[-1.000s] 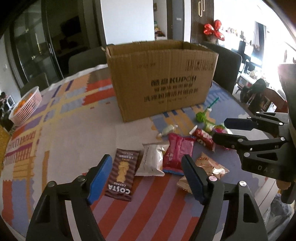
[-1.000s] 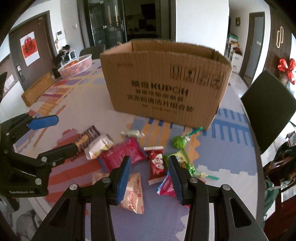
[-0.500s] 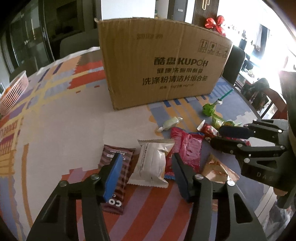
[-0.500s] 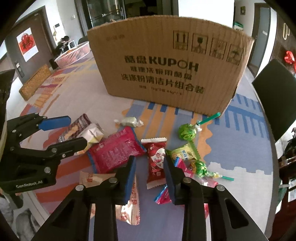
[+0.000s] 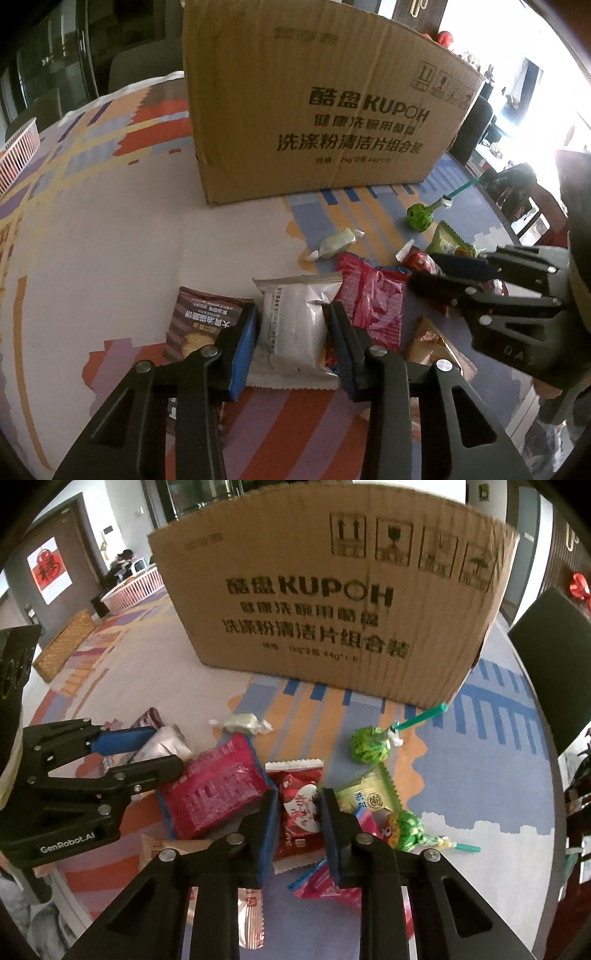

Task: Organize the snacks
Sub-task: 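Grasp the white packet with the left tool while the right tool grasps a red-white candy bar, then lift both held snacks over the box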

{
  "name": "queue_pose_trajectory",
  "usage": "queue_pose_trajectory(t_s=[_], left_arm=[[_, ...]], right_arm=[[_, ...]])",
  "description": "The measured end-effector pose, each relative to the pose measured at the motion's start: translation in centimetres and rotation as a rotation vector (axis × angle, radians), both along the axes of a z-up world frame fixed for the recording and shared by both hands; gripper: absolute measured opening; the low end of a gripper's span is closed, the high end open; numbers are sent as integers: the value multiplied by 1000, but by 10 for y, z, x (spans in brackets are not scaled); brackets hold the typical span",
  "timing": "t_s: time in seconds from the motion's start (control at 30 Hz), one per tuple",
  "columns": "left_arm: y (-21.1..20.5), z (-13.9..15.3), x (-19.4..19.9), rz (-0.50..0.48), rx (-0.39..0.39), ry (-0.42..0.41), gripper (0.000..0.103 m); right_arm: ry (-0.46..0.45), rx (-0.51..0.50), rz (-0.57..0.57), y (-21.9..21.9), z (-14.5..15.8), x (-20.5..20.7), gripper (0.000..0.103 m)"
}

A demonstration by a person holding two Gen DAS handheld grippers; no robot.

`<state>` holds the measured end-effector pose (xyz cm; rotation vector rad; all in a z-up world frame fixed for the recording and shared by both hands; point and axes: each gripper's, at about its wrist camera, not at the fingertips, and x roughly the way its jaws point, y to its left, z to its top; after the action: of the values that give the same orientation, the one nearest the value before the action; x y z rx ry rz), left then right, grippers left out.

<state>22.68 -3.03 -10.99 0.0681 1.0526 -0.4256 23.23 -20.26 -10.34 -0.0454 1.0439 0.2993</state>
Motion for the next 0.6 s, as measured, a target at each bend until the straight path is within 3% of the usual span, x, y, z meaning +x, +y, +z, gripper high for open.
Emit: queue_pose_trajectory(t_s=[0.37, 0.6], left_arm=[[1, 4, -2, 24, 1, -9, 33], [4, 32, -17, 45, -14, -88, 33]], right_arm=[[-21, 3, -17, 3, -3, -1, 22], [-76, 33, -39, -3, 17, -8, 22]])
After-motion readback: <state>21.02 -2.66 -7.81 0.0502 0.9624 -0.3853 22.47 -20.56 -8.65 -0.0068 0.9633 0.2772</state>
